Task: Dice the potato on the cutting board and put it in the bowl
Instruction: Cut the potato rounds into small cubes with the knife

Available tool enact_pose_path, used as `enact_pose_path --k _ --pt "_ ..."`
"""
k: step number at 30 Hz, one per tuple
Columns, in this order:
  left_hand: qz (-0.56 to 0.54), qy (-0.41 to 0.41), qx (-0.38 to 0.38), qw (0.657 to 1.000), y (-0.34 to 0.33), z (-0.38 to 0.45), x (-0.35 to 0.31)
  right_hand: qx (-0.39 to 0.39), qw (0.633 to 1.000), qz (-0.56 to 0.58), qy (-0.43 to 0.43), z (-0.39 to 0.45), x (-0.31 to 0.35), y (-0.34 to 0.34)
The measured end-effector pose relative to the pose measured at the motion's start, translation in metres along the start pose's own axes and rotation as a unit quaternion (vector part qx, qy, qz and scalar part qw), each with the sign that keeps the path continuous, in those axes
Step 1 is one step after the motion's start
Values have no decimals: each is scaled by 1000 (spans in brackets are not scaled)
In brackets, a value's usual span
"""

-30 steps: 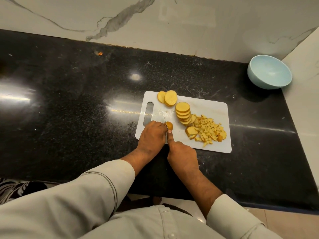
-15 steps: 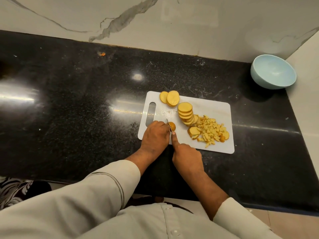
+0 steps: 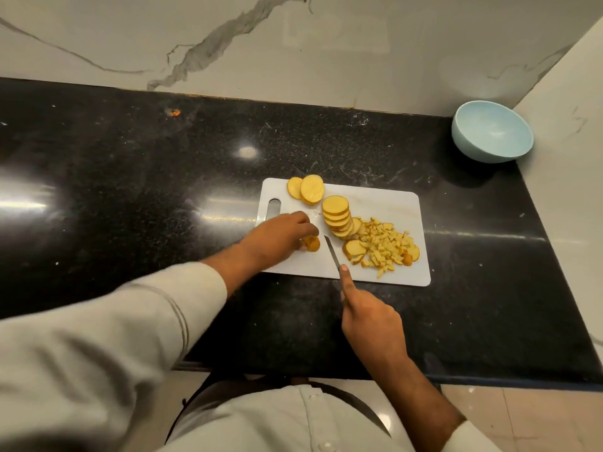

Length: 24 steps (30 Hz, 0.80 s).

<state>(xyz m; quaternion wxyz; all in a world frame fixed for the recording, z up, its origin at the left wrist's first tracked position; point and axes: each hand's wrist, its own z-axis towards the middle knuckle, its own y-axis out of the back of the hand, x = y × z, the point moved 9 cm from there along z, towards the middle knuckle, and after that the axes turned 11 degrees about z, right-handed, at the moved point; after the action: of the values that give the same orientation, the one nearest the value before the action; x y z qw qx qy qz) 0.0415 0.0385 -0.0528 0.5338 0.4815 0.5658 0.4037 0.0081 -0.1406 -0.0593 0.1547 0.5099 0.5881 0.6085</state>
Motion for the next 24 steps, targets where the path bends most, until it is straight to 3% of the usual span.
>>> enact_pose_path --k 6,9,11,13,17,20,24 --pt "203 -183 140 952 -4 19 -17 4 1000 13 -5 5 1 -1" --pt "208 -197 167 944 -4 23 -17 9 1000 13 -13 7 -3 -2" --pt "153 -139 139 968 -1 26 -12 9 1000 16 -18 9 -6 -3" --pt "67 -17 88 994 -2 21 -2 12 1000 15 -24 11 -6 -3" --pt "-66 217 -10 974 -14 -6 6 13 999 17 -35 21 -3 -7" --pt "-91 266 -61 958 -16 -16 3 27 998 22 -55 28 -1 -12" --pt "-117 263 -81 954 -12 -24 14 37 998 5 -53 35 5 -17"
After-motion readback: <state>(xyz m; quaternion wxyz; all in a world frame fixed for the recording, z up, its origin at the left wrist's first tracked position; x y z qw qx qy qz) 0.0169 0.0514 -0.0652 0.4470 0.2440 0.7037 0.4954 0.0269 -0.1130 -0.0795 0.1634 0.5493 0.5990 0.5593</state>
